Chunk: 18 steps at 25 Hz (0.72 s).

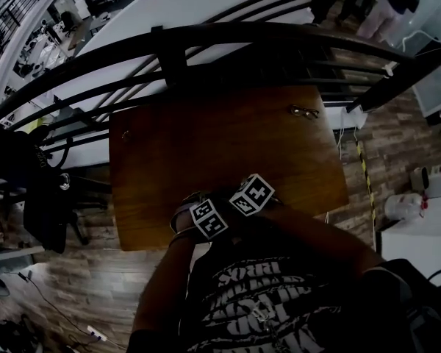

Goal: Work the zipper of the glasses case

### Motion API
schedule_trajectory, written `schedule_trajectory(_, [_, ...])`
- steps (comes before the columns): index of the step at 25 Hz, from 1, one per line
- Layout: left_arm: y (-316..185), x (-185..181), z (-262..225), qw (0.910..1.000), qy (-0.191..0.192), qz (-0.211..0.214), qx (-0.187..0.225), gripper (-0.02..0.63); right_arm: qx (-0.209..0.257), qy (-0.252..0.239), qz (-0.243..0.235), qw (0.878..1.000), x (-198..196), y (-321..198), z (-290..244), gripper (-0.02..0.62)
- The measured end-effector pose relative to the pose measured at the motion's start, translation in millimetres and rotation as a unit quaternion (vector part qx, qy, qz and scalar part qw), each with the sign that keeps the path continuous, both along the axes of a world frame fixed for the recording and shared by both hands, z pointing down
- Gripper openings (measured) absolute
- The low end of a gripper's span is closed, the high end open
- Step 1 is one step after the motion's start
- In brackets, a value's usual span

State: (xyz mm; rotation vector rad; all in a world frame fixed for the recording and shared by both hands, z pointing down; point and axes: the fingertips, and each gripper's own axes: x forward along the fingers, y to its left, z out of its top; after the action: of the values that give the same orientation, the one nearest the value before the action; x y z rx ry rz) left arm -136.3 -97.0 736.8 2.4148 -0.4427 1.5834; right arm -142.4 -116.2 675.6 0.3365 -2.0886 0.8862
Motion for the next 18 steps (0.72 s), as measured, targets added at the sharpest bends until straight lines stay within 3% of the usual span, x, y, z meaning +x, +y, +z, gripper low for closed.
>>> schedule_trajectory(8, [6.3, -2.7, 8.5, 0.9991, 0.009, -0.019, -0.037, 0.257, 0.064, 0.057, -0.004, 0.996, 41.1, -19.2, 15.3, 0.000])
schedule_trajectory(18, [7.9, -1.0, 8.9, 0.9989, 0.005, -0.031, -0.035, 0.257, 0.056, 0.076, 0.029, 0.995, 85.1, -28.4, 46.1, 0.000])
